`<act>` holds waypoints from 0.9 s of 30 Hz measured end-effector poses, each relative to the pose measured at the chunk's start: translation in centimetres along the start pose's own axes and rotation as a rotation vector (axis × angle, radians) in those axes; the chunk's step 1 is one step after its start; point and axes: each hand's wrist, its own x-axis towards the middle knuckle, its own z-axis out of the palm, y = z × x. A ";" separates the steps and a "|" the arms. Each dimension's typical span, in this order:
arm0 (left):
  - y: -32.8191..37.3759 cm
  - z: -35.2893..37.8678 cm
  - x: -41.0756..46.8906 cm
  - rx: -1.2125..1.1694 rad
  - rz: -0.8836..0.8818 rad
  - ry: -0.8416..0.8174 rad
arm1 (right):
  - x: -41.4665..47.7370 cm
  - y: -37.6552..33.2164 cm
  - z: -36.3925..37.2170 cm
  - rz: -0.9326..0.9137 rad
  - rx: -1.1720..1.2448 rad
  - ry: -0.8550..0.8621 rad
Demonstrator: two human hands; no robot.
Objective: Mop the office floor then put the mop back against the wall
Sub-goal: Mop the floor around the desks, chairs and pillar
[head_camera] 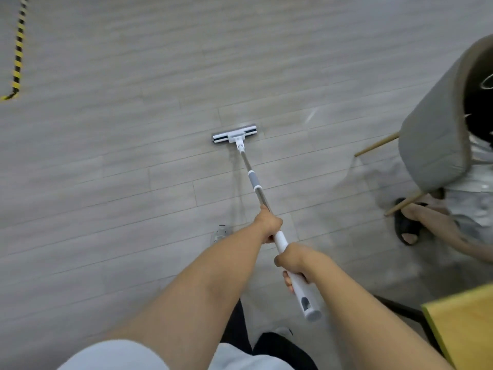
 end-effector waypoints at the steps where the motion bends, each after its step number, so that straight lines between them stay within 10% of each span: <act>1: -2.0 1.6 -1.6 -0.014 -0.001 -0.002 | -1.1 2.6 0.8 0.013 -0.006 -0.003; 9: -7.4 6.1 -9.3 -0.090 -0.003 0.010 | -7.7 10.4 2.5 -0.058 -0.052 0.012; 27: -1.5 -1.8 0.0 -0.129 0.066 0.122 | -3.3 -2.2 1.3 -0.092 -0.058 0.033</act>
